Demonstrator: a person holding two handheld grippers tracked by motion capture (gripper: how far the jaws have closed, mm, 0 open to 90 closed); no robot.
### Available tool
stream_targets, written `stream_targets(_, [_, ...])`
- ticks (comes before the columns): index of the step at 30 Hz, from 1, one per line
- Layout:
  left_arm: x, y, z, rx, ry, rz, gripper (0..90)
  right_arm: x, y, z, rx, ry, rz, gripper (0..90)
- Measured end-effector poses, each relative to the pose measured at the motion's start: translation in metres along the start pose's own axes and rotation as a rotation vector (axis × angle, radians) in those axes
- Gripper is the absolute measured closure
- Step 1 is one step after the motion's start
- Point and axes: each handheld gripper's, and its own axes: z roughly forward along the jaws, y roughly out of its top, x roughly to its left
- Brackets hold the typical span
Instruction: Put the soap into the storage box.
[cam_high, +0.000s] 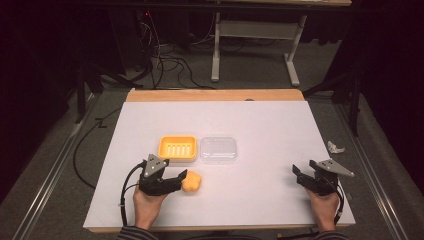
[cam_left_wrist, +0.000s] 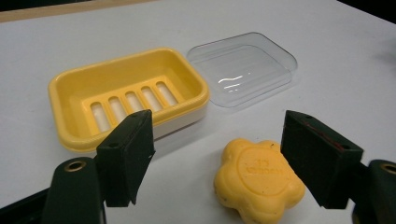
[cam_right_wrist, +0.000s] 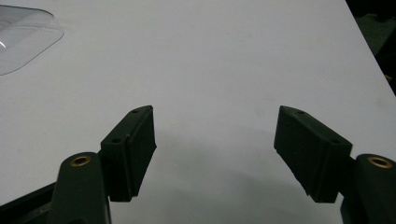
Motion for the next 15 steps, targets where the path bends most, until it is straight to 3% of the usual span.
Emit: stream_targets(15, [-0.016,-0.004,0.010,0.021,-0.022,0.018,23.9,0.000,0.000,-0.001,-0.010,-0.001,-0.002,30.2])
